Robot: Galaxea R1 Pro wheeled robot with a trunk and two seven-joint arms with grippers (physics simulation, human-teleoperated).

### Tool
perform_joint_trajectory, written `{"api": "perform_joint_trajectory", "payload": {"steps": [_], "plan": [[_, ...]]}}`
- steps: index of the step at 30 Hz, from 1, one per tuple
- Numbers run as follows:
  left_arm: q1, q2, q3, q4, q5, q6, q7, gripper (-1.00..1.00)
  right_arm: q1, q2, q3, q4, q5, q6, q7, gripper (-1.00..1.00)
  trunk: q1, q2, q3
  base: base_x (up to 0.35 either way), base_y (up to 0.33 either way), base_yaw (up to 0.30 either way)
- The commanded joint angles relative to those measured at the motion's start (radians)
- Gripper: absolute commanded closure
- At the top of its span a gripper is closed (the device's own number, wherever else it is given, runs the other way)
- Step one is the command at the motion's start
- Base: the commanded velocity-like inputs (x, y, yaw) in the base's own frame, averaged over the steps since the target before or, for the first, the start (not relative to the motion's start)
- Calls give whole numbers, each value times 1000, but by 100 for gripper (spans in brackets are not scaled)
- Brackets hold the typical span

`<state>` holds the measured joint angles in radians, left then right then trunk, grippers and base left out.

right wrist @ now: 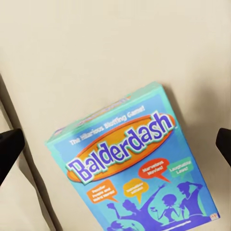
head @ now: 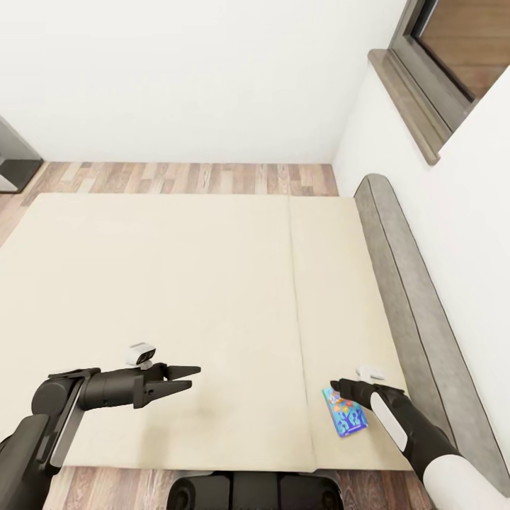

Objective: Put all the toys in the child's room - the three board games (two on the bed and one on the table), the two jigsaw puzzles on the table, and the tennis ball on the table - inside the toy box on the table in the child's room.

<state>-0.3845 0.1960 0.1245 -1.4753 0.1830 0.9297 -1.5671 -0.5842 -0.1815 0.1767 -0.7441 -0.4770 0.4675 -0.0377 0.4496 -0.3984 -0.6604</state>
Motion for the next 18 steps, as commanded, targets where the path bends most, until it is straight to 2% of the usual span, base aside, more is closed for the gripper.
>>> {"api": "perform_joint_trajectory", "payload": {"steps": [1,18], "plan": [[0,1,0,0,0,11,-4,-100,-2,-1,4,-1,-5,4,-4,-100,0,-2,-3,0,0,0],[-1,2,1,0,0,11,-4,-100,-25,-13,4,-2,-5,28,-4,-100,0,-2,-31,0,0,0]]}}
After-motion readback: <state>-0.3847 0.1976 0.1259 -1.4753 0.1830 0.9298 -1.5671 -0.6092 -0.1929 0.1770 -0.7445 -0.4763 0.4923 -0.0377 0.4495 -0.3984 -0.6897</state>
